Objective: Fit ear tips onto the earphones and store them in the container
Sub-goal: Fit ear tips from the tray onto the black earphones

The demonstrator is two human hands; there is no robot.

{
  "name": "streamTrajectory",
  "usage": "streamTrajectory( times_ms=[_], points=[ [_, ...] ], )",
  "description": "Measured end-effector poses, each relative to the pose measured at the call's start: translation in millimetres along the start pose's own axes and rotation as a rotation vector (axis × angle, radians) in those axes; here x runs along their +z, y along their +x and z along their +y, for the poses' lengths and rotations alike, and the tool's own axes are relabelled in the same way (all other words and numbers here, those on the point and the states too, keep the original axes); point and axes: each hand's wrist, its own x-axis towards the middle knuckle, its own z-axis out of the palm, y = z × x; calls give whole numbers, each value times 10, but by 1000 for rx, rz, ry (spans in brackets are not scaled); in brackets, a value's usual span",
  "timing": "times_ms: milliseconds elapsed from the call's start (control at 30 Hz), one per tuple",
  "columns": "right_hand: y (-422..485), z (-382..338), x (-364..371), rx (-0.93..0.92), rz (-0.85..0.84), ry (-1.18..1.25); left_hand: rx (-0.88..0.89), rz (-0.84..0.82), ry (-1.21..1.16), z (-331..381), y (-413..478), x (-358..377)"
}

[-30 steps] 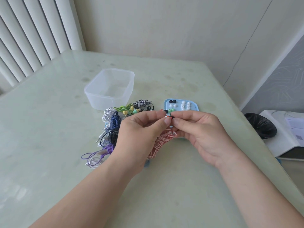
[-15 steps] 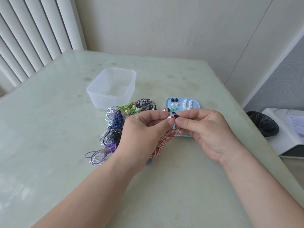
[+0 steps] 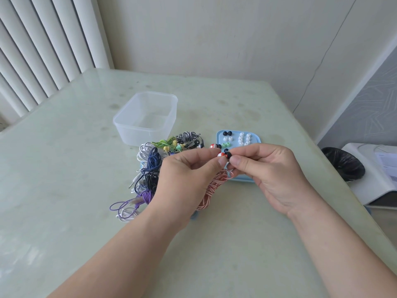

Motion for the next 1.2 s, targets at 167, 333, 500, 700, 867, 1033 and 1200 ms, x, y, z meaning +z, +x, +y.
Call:
streamTrajectory(
  times_ms=[167,333,500,700,867,1033,1200],
  points=[
    [-19,-10,51,-42,26,6,15,-8,-9,4,-11,8],
    [-39,-5,89,-56,25,39,31,7,-32,-3,-16,11],
    [-51,56,105,-49,69,70,40,33,-72,6,-25,24],
    [-66,113,132,-64,118,109,75,58,-79,-2,-29,52],
    [-70,130,159,-49,96,159,75,51,-114,9,-32,46],
    [-55,154,149,-34,100,132,52,28,-124,4,-32,52],
    [-77,180,163,-32,110,129,54,45,-82,-10,-34,46]
  ],
)
